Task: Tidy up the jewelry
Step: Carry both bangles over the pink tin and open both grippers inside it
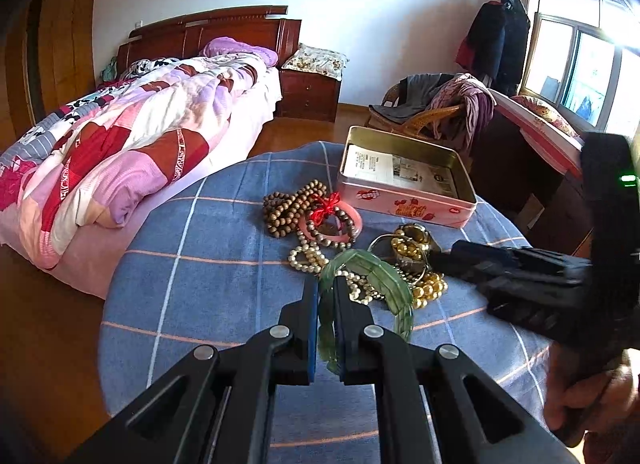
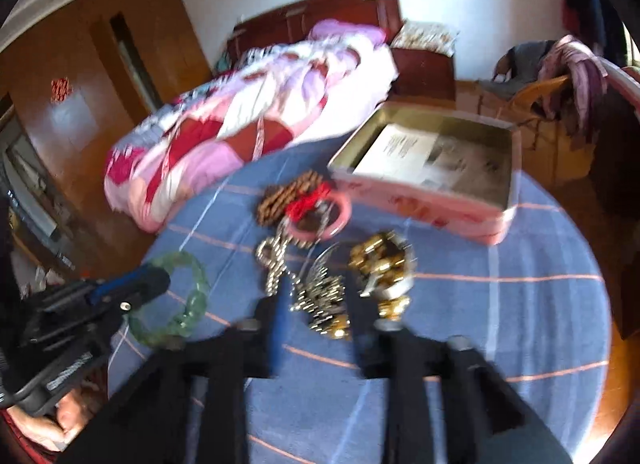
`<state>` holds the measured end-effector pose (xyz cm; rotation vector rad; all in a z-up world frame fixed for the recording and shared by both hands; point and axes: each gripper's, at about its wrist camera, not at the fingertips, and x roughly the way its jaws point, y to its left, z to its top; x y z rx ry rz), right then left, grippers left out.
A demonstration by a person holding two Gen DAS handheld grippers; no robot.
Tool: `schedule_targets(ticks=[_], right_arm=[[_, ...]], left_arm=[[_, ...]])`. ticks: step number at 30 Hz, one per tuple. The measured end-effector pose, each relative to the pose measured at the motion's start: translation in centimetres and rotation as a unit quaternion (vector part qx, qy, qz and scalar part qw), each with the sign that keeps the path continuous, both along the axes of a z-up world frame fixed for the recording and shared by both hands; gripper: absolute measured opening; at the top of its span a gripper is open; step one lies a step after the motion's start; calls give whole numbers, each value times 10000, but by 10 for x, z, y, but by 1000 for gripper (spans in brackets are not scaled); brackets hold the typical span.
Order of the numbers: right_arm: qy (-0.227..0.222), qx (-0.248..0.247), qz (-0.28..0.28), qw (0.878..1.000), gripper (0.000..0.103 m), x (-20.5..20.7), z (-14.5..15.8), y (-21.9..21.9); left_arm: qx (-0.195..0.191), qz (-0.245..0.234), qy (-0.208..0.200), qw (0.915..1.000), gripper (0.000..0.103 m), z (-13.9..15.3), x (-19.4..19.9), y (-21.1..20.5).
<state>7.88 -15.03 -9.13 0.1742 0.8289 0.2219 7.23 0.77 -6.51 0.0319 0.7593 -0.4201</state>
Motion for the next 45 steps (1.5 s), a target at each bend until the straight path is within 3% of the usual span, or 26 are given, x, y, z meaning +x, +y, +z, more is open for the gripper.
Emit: schedule_targets(ticks=[1, 3, 5, 8, 9, 17, 20, 29, 38, 41, 45], right_arm=[[85, -65, 55, 9999, 61, 8, -7, 6], [263, -140, 109, 9995, 51, 24, -20, 14], [434, -162, 110, 9989, 26, 36, -30, 17], [680, -349, 21, 9971, 21, 53, -49, 23], [576, -425, -62, 9974, 18, 55, -50, 23], [744, -204, -300, 9966, 15, 62, -51, 17], [818, 194, -221, 9962, 9, 59, -50, 13], [174, 936, -270, 9951, 7, 16, -4, -16], [-402, 810, -587, 9942, 7, 5, 42, -43], [-588, 422, -754, 9945, 7, 16, 58, -56], [-550, 89, -964, 9938, 7, 46, 53, -72]], left_arm=[[12, 14, 9, 10000, 6, -1, 1, 2], [44, 58, 10, 10000, 6, -1, 3, 6], [71, 99, 11, 9999, 6, -2, 5, 9], [72, 130, 24, 9999, 6, -4, 8, 13], [85, 143, 24, 9999, 6, -5, 9, 14], [48, 145, 30, 9999, 6, -7, 14, 17], [30, 161, 24, 9999, 6, -7, 14, 19], [21, 149, 28, 9999, 6, -7, 15, 15], [-36, -152, -89, 9998, 6, 5, 18, -10], [-76, -312, -208, 9993, 6, 15, 30, -26], [66, -528, -501, 9973, 6, 26, 53, -58]])
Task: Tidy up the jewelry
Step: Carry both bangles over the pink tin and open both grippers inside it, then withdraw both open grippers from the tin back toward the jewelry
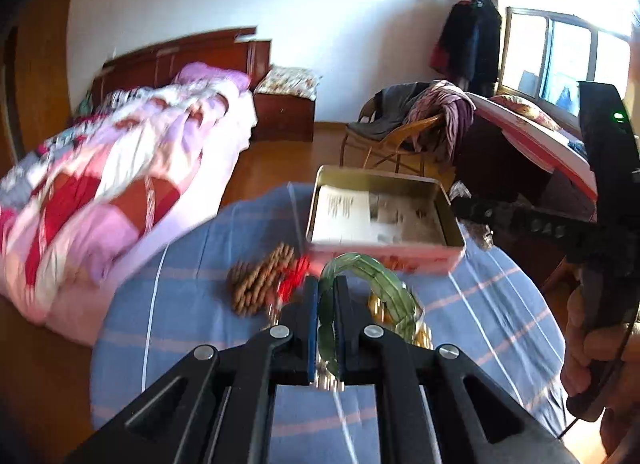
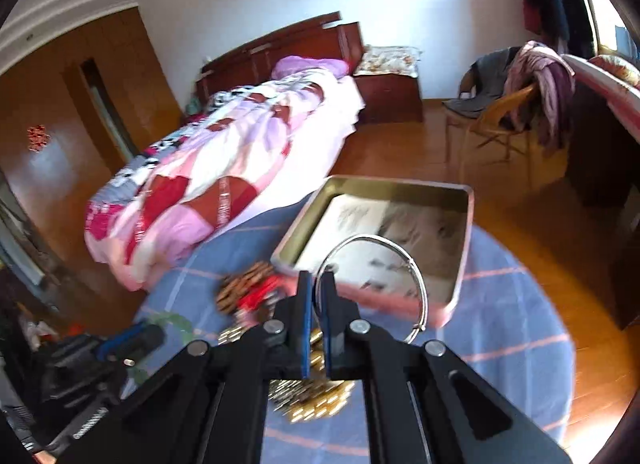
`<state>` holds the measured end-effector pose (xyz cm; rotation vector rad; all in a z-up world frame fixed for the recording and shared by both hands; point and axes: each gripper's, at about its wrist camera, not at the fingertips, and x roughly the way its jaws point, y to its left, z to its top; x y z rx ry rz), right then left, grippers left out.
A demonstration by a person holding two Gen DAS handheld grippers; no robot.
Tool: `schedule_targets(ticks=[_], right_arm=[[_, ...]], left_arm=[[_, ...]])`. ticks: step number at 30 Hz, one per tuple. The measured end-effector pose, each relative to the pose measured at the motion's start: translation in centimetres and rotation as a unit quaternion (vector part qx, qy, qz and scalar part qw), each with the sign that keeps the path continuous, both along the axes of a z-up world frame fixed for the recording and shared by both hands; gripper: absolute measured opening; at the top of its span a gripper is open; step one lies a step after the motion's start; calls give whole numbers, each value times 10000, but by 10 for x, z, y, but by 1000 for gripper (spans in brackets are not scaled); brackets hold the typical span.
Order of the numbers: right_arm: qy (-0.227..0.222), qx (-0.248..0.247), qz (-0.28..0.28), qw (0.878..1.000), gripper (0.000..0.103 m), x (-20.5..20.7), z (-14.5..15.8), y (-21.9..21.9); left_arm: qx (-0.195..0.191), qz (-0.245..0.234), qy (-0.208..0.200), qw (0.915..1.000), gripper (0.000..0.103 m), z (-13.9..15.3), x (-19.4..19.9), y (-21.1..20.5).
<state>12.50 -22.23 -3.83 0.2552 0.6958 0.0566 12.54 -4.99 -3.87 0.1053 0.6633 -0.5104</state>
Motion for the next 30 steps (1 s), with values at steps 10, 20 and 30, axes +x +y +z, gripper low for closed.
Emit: schedule_targets(ticks=[10, 20, 30], right_arm=[[530, -525, -343, 9966, 7, 62, -46, -29], [677, -626, -214, 9955, 10, 73, -68, -33], [383, -617, -481, 9962, 64, 52, -48, -41]], left_arm=[[-84, -250, 130, 9996, 6, -23, 84, -63], [49, -340, 439, 9984, 6, -54, 119, -91], [156, 63, 469, 9988, 69, -47, 118, -79]])
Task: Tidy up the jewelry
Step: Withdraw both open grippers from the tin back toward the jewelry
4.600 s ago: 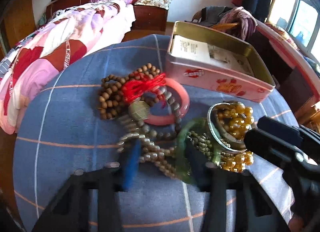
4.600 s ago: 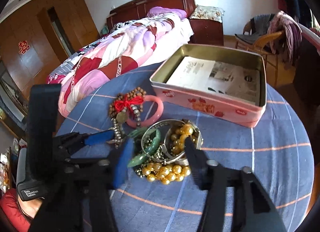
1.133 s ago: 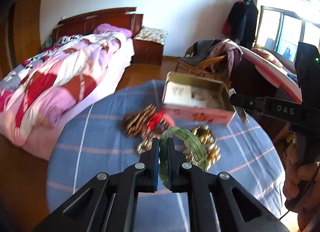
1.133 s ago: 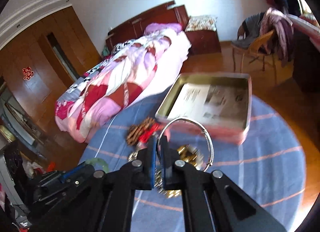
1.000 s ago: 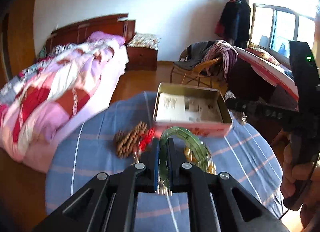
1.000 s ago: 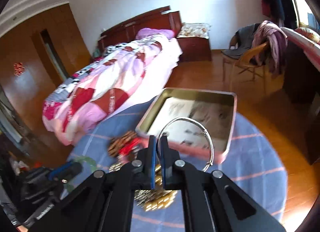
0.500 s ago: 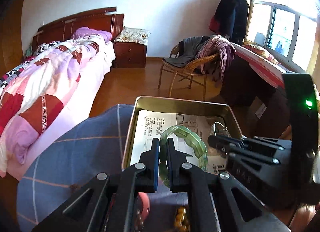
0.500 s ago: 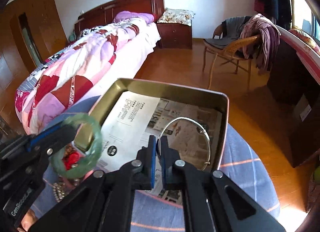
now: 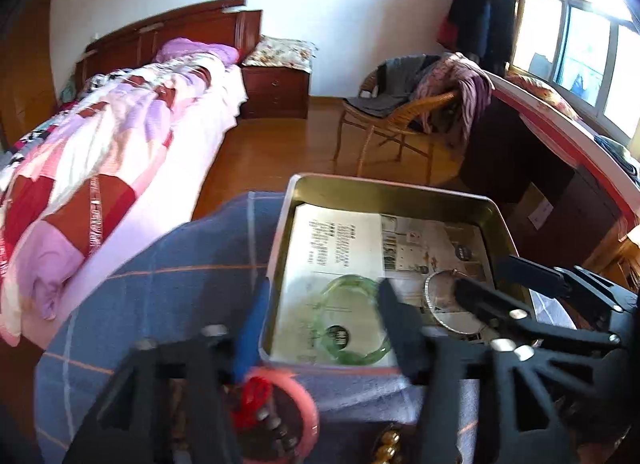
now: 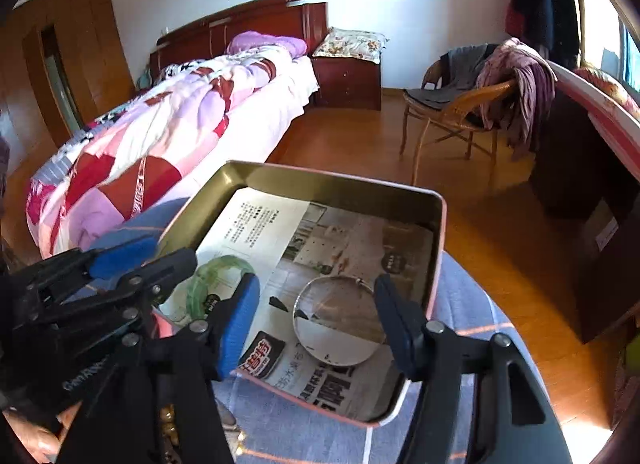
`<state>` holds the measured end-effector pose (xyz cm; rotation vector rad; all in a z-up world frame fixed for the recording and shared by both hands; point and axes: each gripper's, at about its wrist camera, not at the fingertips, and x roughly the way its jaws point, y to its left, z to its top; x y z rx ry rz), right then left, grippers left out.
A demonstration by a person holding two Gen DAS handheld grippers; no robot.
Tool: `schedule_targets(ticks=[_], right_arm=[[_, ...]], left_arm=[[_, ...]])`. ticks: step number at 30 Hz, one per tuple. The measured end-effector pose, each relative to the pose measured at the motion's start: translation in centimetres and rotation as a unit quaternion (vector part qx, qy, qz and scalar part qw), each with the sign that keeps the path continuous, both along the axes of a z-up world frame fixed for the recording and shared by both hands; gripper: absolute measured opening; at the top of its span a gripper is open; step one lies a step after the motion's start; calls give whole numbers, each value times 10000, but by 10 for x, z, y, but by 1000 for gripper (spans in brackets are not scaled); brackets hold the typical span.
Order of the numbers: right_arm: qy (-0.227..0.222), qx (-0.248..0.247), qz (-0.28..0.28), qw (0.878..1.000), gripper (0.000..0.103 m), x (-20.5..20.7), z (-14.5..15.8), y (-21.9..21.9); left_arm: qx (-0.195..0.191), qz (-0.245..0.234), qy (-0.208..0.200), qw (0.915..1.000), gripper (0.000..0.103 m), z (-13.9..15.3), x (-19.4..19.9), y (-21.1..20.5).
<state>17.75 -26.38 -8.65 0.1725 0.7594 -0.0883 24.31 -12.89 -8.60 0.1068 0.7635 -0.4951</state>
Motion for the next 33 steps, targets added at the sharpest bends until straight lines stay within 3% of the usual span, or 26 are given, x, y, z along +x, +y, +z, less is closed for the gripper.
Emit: schedule_targets(ticks=[4, 13, 18, 24, 28, 33], right_arm=[[-146, 80, -109, 9998, 74, -16, 11, 2], [-156, 39, -95, 9998, 77, -57, 26, 40], [-256, 262, 25, 9993, 78, -85, 31, 63], [-439, 435, 211, 9979, 82, -117, 34, 84], [-474, 275, 289, 9981, 82, -131, 34, 98], [-388, 15, 272, 9989, 82, -144, 27, 112]], left_arm=[[60, 85, -199, 9997, 75, 12, -18, 17], [302, 410, -409, 9979, 75, 22, -81, 59], [485, 628, -515, 9955, 75, 21, -118, 83], [396, 926, -324, 9944, 75, 13, -152, 116], [211, 1161, -131, 9929, 75, 4, -168, 133], [376, 1407, 86, 9893, 76, -14, -173, 140]])
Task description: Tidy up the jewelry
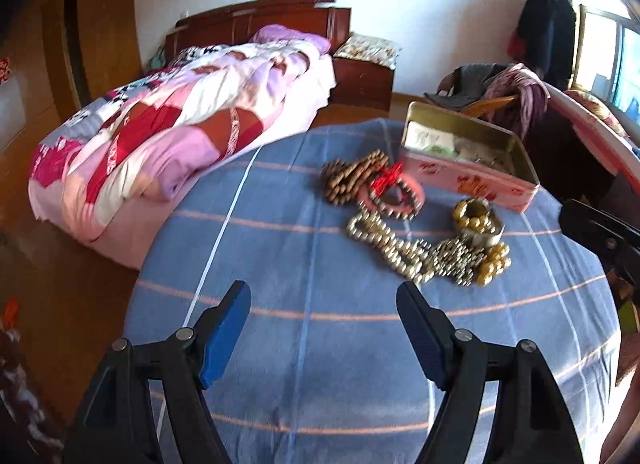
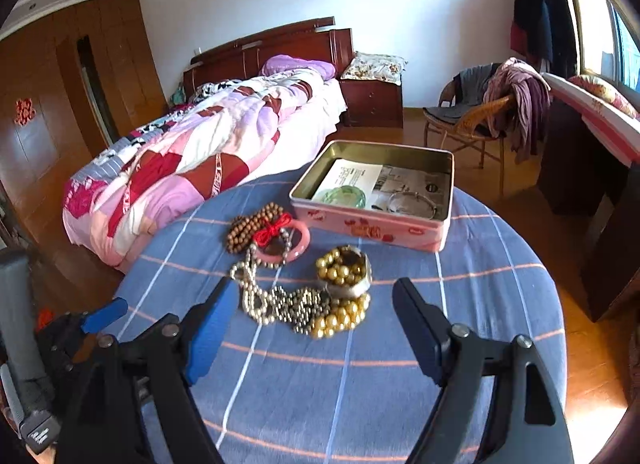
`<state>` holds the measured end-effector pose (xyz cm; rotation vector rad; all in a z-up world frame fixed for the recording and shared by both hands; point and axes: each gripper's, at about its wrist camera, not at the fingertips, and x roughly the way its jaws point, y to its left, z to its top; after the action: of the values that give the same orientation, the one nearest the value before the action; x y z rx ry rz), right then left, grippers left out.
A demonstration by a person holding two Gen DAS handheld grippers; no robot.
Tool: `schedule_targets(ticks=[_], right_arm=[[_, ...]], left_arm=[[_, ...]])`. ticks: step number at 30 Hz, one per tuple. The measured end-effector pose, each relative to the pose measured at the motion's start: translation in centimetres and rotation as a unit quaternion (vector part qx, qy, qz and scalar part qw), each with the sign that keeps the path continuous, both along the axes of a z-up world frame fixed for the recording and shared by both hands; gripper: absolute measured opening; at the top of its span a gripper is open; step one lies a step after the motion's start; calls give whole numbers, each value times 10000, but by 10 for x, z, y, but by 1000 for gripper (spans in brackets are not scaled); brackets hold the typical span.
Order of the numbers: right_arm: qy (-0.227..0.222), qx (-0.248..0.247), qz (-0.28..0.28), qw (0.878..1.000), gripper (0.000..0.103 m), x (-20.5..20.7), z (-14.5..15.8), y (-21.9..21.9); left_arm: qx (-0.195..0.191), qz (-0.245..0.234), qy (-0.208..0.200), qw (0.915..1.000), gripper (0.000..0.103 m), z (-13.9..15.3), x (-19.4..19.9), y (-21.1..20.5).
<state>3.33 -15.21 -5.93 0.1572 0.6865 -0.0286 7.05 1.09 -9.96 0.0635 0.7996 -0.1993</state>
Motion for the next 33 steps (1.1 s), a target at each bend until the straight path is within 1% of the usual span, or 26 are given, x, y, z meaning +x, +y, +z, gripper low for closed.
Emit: schedule_targets(ticks=[3, 8, 16, 20, 22, 24, 25, 26, 28, 30, 33], right_arm=[[30, -28, -126, 9999, 82, -7, -4, -1], [-4, -169, -294, 9994, 82, -15, -5, -2], [3, -240, -266, 9994, 82, -20, -6, 3], [-71, -276, -365, 9989, 82, -23, -8, 0], [-11, -166, -396, 9991, 82, -24, -13, -8], [116, -114, -419, 9990, 68, -23, -22, -17], [212, -102, -439, 9988, 53, -21, -26, -21], [303, -36, -451, 9985, 43, -19, -31, -26], [393, 188, -423, 9982, 41, -12, -36, -35], [404, 303, -346, 9981, 41, -4, -38, -40], [427, 474, -236, 9977, 34, 18, -37, -44]], left_arm=[[-128, 6, 28, 9999, 76, -1, -7, 4], [-85, 67, -95, 9999, 76, 3, -18, 7], [-35, 123, -277, 9995, 76, 10, -26, 12], [130, 78, -325, 9994, 76, 7, -27, 11], [247, 46, -286, 9993, 76, 1, -26, 11], [289, 43, -244, 9993, 76, -5, -24, 13], [270, 39, -213, 9994, 76, -7, -23, 14], [238, 31, -182, 9995, 76, -9, -22, 15], [166, 7, -115, 9998, 76, -12, -19, 16], [173, -33, -109, 9998, 76, -13, -14, 15], [240, -95, -120, 9996, 76, -15, -8, 12]])
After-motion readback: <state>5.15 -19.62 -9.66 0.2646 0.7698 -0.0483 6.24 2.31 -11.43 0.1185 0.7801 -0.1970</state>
